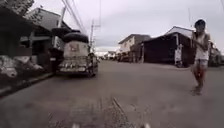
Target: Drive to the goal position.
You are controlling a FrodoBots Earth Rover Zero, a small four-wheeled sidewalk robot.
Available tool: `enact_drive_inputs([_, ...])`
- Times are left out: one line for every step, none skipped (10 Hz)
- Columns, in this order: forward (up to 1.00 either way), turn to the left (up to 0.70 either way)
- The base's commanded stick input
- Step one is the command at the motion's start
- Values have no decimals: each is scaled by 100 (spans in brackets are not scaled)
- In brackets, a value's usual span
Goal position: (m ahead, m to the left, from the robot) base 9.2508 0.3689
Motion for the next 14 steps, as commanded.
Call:
enact_drive_inputs([70,0])
enact_drive_inputs([70,0])
enact_drive_inputs([70,0])
enact_drive_inputs([70,0])
enact_drive_inputs([70,0])
enact_drive_inputs([70,-11])
enact_drive_inputs([70,-35])
enact_drive_inputs([70,-34])
enact_drive_inputs([70,-15])
enact_drive_inputs([70,0])
enact_drive_inputs([70,0])
enact_drive_inputs([70,0])
enact_drive_inputs([70,0])
enact_drive_inputs([70,0])
